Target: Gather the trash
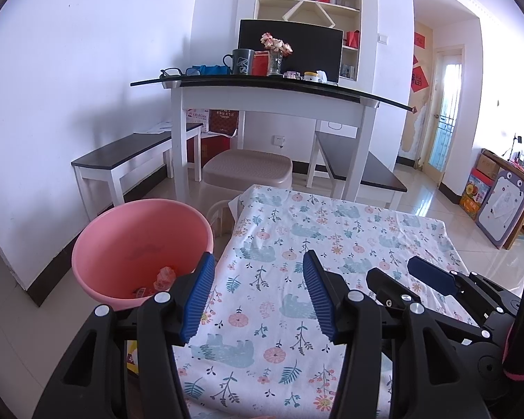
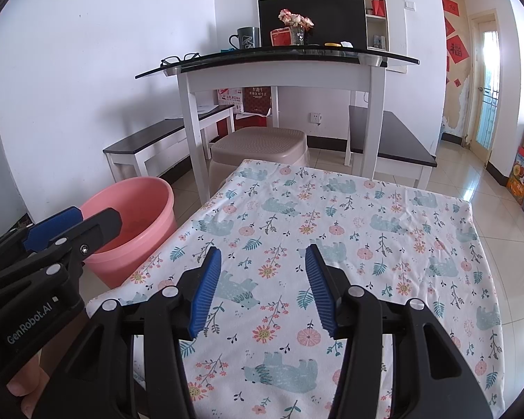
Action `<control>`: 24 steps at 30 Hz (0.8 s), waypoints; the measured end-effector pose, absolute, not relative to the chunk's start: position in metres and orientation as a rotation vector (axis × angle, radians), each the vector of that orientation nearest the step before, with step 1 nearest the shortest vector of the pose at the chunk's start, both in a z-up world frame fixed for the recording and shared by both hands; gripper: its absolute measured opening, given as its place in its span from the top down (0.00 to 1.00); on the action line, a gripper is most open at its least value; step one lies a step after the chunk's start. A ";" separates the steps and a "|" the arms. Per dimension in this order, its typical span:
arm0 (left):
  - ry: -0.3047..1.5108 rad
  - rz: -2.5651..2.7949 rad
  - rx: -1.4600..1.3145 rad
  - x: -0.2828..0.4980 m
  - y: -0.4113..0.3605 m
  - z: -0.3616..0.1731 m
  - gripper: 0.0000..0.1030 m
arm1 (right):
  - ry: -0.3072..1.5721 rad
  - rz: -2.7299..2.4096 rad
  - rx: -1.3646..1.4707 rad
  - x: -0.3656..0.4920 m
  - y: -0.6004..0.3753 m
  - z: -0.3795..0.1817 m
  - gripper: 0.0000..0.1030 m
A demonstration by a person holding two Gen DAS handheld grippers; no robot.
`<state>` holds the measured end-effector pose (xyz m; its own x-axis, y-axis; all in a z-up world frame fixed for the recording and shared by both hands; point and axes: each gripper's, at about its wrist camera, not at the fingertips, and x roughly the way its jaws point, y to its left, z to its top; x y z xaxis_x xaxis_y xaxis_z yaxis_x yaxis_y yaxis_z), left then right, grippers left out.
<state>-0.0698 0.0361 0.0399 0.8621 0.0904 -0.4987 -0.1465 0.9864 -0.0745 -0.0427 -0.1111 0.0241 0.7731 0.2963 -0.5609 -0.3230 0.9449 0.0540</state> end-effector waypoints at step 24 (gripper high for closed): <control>0.519 0.115 -0.110 -0.066 0.032 0.039 0.50 | 0.607 0.335 -0.045 -0.042 -0.112 0.018 0.51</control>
